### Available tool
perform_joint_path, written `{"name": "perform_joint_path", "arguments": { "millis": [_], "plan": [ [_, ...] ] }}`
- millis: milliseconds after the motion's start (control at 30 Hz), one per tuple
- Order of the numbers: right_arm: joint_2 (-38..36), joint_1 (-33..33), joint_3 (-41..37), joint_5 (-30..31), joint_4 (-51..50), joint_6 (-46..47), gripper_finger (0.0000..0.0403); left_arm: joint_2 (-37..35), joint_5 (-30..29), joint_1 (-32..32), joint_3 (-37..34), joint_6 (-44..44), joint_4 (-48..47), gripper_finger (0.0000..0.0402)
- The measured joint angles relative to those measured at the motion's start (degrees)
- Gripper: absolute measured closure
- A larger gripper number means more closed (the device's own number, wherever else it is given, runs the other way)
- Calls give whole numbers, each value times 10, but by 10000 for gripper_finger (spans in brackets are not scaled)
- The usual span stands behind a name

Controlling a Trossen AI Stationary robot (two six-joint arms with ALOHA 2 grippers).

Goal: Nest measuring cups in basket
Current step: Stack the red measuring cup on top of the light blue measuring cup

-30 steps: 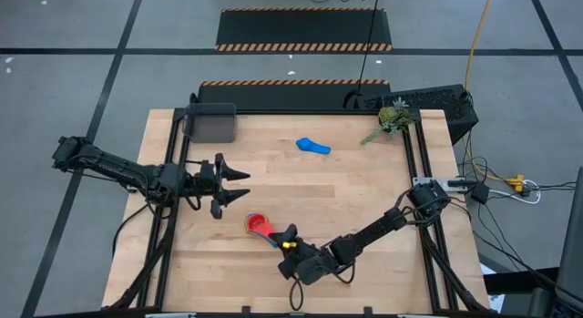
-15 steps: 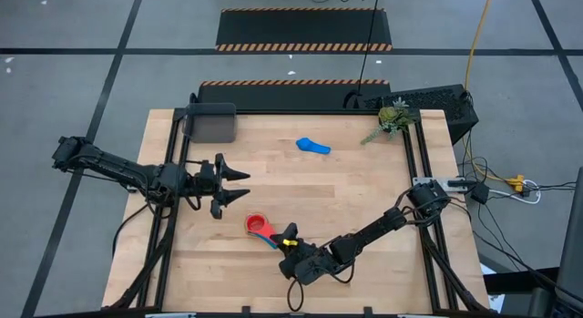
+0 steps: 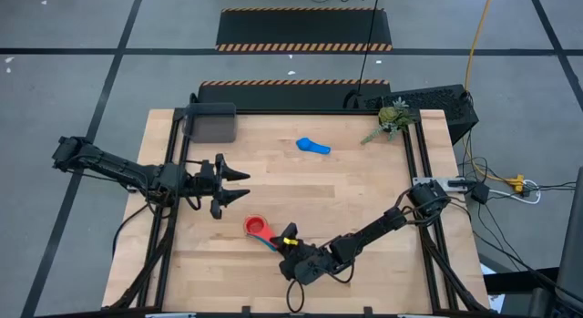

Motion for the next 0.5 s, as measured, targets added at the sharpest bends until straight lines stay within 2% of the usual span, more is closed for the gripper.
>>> {"name": "perform_joint_path", "arguments": {
  "millis": [267, 500],
  "plan": [
    [0, 0, 0, -2, 1, 35, 215, 0, 0, 0, 0, 0, 0, 177],
    [0, 0, 0, -13, 10, 64, 188, 0, 0, 0, 0, 0, 0, 177]
  ]
}}
